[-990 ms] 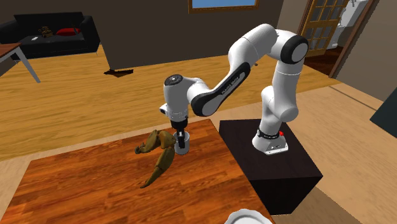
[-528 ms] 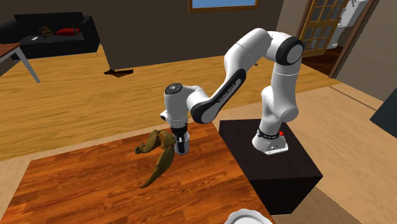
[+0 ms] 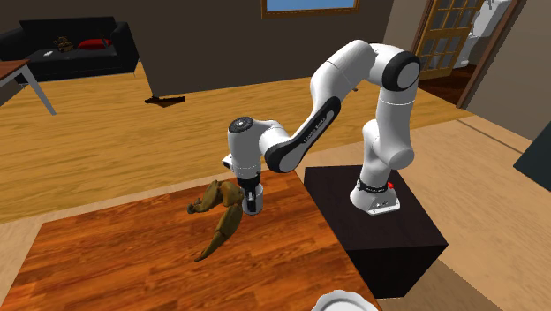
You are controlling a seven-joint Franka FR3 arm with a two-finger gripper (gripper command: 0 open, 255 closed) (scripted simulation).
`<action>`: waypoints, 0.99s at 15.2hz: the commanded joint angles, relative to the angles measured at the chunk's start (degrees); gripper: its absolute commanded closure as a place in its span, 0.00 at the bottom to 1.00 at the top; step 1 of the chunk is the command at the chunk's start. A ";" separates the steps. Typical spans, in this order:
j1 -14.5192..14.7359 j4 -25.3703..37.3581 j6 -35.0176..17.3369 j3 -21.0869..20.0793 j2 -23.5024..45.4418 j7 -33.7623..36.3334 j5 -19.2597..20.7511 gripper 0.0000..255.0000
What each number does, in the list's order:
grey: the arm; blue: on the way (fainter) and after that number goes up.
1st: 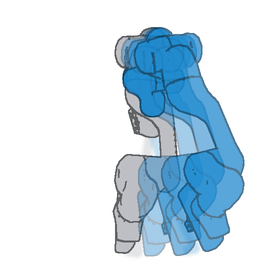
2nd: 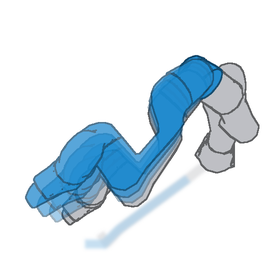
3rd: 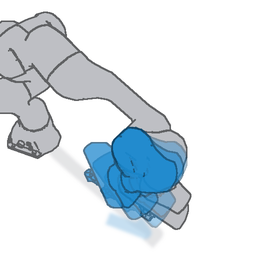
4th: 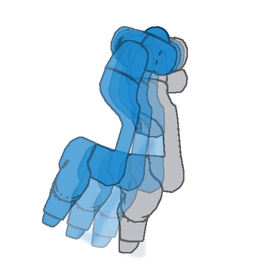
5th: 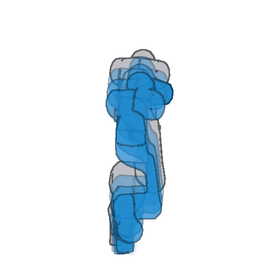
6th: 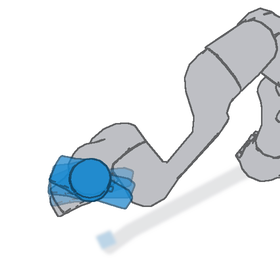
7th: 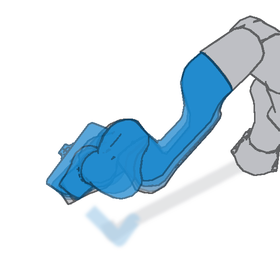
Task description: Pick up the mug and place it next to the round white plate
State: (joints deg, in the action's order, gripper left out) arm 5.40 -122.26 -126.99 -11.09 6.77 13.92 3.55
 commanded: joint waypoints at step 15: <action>-0.08 2.02 4.31 -0.08 -2.36 -0.57 -0.71 1.00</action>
State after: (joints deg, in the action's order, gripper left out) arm 5.38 -120.80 -123.41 -11.20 4.67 13.55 2.92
